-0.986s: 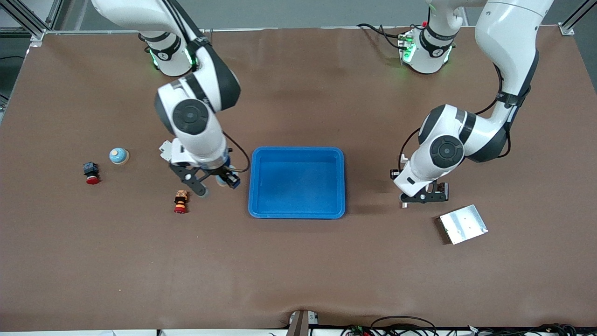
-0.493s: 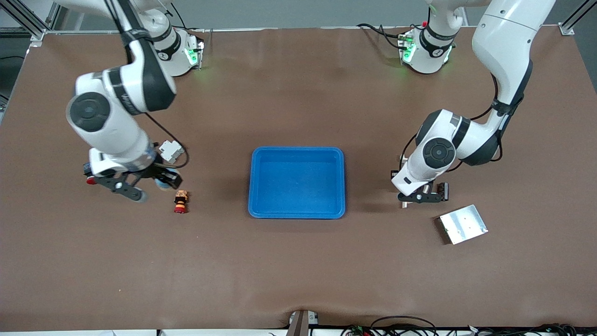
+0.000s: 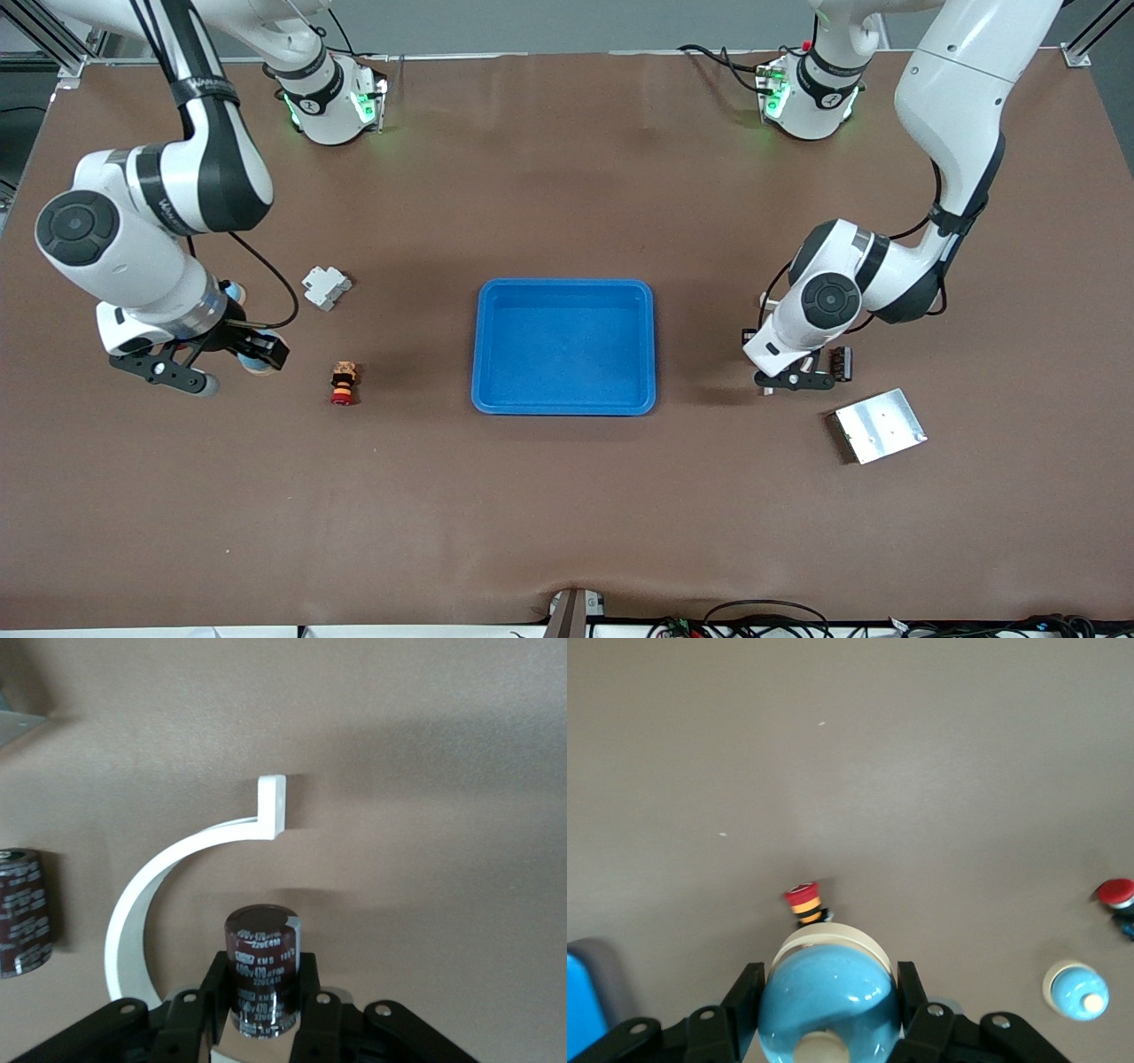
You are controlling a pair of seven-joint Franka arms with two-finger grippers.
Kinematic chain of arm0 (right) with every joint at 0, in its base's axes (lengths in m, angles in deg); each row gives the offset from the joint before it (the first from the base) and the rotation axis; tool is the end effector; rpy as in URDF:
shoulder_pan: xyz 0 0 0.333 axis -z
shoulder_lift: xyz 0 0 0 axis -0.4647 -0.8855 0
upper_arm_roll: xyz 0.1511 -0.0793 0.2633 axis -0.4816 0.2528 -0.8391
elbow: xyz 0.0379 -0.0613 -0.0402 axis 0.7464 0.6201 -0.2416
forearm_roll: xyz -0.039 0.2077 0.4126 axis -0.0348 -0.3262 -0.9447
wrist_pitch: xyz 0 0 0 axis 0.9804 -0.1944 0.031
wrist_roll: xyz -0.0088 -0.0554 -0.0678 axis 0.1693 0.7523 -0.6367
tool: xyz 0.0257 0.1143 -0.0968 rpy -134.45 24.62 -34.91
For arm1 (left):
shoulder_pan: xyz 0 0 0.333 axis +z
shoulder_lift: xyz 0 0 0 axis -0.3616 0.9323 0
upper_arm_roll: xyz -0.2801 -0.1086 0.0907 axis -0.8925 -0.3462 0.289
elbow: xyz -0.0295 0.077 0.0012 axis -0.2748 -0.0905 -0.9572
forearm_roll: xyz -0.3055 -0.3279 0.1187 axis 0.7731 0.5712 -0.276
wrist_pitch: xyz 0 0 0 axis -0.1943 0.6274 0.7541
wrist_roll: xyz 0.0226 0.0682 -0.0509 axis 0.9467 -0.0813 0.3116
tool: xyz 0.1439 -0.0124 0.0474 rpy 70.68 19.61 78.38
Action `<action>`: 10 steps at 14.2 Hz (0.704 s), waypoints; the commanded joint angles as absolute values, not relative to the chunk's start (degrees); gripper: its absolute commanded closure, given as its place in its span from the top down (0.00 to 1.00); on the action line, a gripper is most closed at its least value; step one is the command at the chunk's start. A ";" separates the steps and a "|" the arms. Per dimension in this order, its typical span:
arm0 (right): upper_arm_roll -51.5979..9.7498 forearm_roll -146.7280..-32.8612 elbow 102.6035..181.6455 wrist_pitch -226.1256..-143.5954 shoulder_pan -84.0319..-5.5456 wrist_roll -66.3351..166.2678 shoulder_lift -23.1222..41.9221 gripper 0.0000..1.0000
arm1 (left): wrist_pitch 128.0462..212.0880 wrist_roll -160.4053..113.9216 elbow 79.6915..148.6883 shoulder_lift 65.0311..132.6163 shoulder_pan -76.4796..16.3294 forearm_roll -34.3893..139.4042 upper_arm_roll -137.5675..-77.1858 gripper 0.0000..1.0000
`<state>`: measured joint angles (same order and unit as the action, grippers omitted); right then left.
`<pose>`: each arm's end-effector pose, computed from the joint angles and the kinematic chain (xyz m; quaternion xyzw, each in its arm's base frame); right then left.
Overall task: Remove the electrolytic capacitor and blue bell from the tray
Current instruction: 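Place the capacitor inside the white arc with the left gripper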
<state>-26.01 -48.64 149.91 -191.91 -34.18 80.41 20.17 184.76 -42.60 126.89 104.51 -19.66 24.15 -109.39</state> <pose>0.6809 0.0672 0.3225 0.9880 -0.1486 0.0346 0.0237 0.6036 -0.1988 0.0935 -0.9956 0.0448 0.0632 0.0519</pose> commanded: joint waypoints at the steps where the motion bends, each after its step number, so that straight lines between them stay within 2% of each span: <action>1: -27.16 -50.48 156.98 -198.93 -30.60 76.11 20.91 0.00 | 185.79 -41.58 126.98 105.02 -19.27 22.60 -109.44 0.00; 3: -27.16 -51.10 159.81 -202.74 -29.10 73.12 20.82 0.00 | 186.93 -41.58 126.98 105.63 -19.27 22.25 -109.35 0.00; 10: -27.16 -52.59 159.91 -204.41 -24.53 69.24 17.05 0.00 | 187.46 -42.19 126.80 106.68 -18.83 22.25 -109.35 0.00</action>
